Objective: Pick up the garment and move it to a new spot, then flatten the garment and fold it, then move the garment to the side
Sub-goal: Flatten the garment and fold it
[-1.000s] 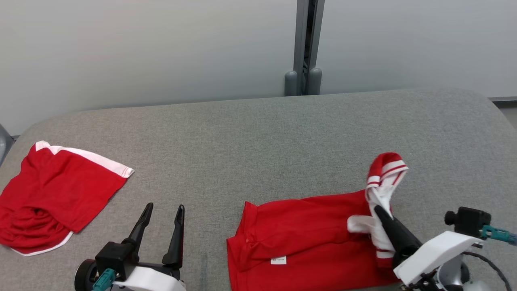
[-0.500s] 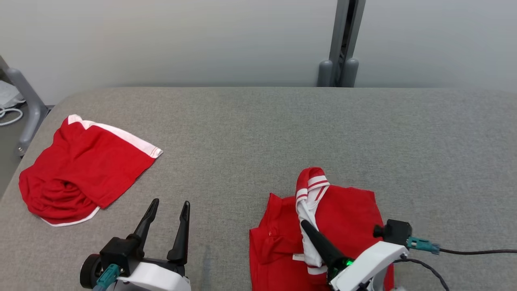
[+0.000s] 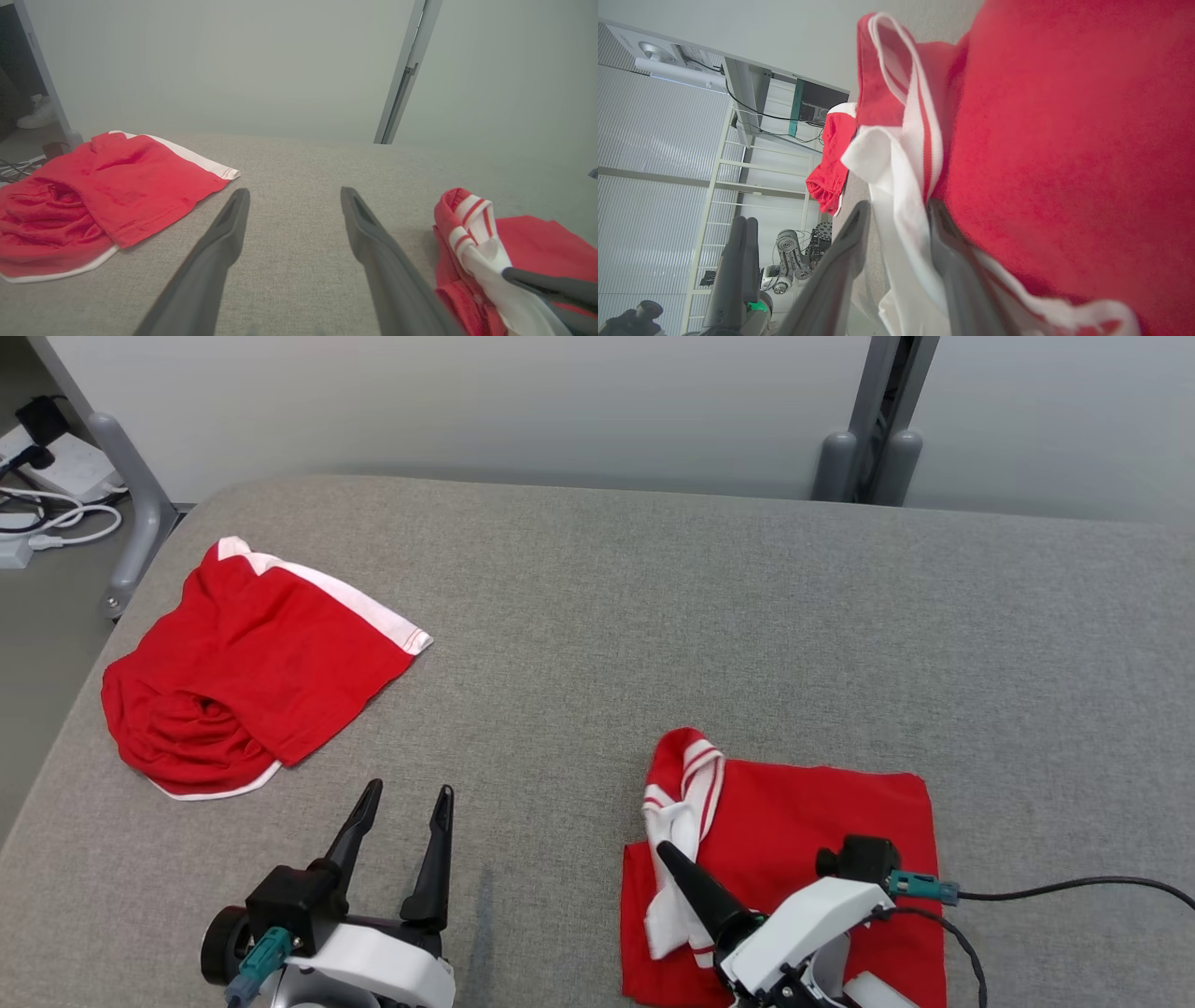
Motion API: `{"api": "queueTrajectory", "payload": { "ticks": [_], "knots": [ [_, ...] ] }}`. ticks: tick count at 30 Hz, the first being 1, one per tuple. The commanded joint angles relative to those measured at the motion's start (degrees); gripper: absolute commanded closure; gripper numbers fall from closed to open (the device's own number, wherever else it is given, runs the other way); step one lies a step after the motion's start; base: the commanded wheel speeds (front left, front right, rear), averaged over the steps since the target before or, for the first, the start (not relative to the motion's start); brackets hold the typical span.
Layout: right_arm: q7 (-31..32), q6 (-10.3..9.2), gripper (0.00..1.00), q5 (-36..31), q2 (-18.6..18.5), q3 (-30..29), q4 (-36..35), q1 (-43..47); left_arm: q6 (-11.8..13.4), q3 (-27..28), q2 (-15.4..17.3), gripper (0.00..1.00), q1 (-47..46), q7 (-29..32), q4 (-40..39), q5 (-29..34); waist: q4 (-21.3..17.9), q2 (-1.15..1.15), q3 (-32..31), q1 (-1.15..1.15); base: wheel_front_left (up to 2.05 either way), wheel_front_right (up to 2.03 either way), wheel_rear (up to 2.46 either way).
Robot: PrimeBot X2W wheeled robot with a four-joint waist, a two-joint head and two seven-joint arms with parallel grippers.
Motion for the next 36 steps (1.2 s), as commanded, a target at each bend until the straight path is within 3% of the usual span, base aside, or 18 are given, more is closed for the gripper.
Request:
{"api": "queueTrajectory", "payload": {
  "ticks": [1, 14, 20, 23, 26, 29, 36],
  "knots": [
    [-0.5, 0.00, 0.00, 1.1, -0.2, 1.4, 0.2, -1.5, 0.6, 0.1, 0.2, 0.00, -1.1, -0.3, 0.4, -0.3, 0.2, 0.00, 0.2, 0.00, 0.00, 0.00, 0.00],
    [-4.2, 0.00, 0.00, 7.9, -0.3, 14.0, 0.5, -6.7, 1.1, 0.2, 0.2, 0.00, -1.3, -0.3, 1.3, -0.2, -1.1, 0.00, -0.6, 0.00, 0.00, 0.00, 0.00],
    [-7.4, 0.00, 0.00, 5.0, -0.3, 17.3, 3.0, -10.0, 1.0, 0.6, 0.2, 0.00, -0.5, -0.3, 1.5, 0.1, -2.4, 0.00, -1.5, 0.00, 0.00, 0.00, 0.00],
    [-9.3, 0.00, 0.00, -1.0, -0.3, 18.6, 8.3, -13.6, 0.9, 1.0, 0.2, 0.00, -0.3, -0.3, 1.4, 0.4, -3.5, 0.00, -2.4, 0.00, 0.00, 0.00, 0.00],
    [-10.1, 0.00, 0.00, -5.5, -0.3, 16.9, 11.2, -16.0, 1.0, 1.3, 0.2, 0.00, 0.2, -0.3, 1.2, 0.5, -4.3, 0.00, -3.1, 0.00, 0.00, 0.00, 0.00],
    [-10.5, -0.01, 0.00, -14.1, -1.9, 12.7, 14.6, -18.9, 1.1, 1.7, 0.2, 0.00, 1.0, -0.3, 0.7, 0.6, -5.5, 0.00, -3.8, 0.00, 0.00, 0.00, 0.00],
    [-10.4, -0.01, 0.00, -31.6, -9.3, -2.1, 11.1, -17.1, 0.8, 2.4, 0.2, 0.00, 1.3, -0.3, -0.8, 0.4, -7.6, 0.00, -4.1, 0.00, 0.00, 0.00, 0.00]
  ]
}}
